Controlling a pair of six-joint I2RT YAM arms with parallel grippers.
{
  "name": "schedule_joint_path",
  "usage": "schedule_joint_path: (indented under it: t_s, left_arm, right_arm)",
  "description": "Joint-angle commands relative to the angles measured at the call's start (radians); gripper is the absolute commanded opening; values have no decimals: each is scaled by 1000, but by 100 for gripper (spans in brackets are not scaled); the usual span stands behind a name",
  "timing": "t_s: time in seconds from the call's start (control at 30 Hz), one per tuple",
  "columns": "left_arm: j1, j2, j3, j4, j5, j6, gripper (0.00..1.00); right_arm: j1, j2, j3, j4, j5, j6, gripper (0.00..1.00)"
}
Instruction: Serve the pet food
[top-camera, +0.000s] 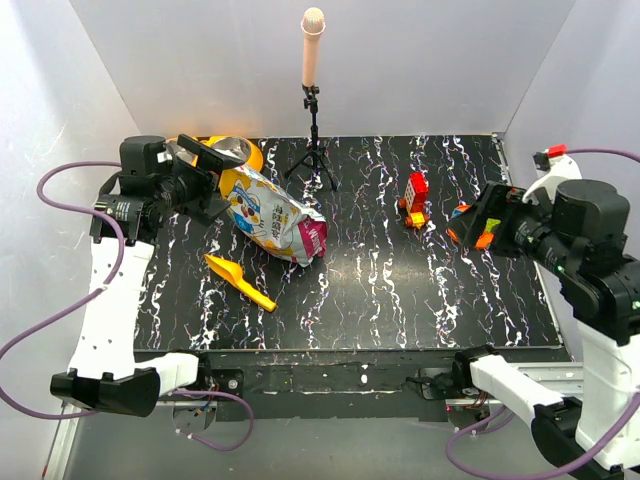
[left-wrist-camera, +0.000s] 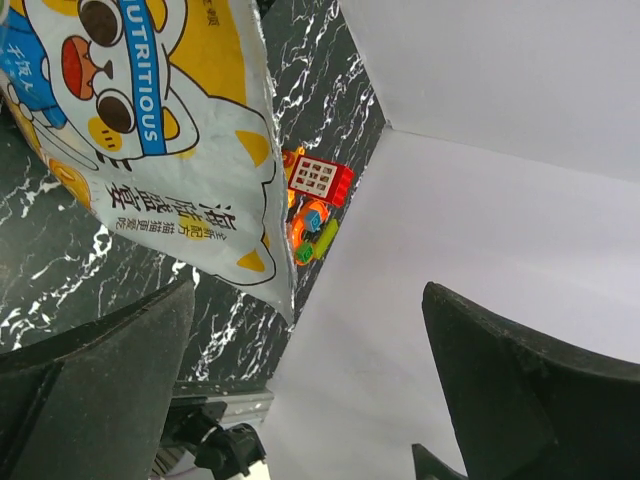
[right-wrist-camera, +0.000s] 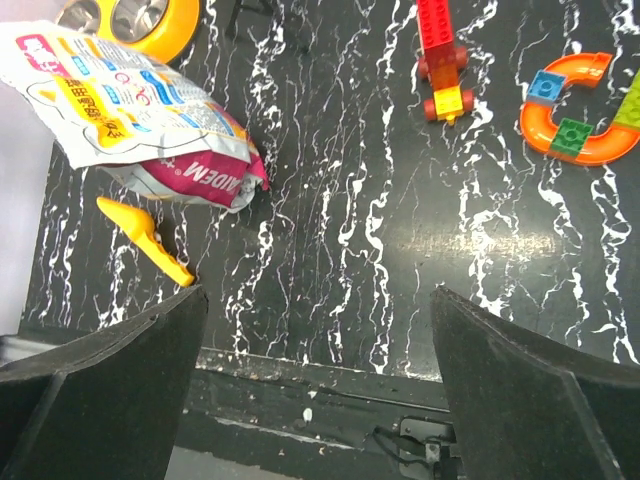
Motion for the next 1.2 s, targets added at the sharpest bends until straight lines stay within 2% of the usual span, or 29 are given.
schedule_joint_path:
  t_s: [0.0,0.23,0.37,0.53,0.7,0.8,0.9,1.07,1.17]
  left_arm:
    - [0,0,65,-57,-38,82,98]
    - [-32,35,63,-105,-60,-12,98]
    - [-139,105,100,-137,-130,-53,97]
    - [-188,174,174,-228,-296,-64,97]
    - [-236,243,224,-271,-359,-79,95]
    - [-254,268,211,-260,-403,-93,86]
    - [-267,297,197,-242,-422,-113,82]
    - [-288,334,212,-203,-451,-99,61]
    - [-309,345,215,-185,-460,-81,54]
  right_arm:
    - [-4,-45,17,31,67,-36,99]
    - [-4,-53,35,59,-32,-59,99]
    - [-4,-25,38,42,-30,-41,98]
    - [-4,-17,27,33,0,11,98]
    - [-4,30,32,-39,28,53,99]
    - [-4,32,26,-35,33,61,99]
    - [-4,45,30,-36,-27,52,99]
    - [-4,42,-16,-12,-105,45,99]
    - [-3,47,-30,-9,-139,25,98]
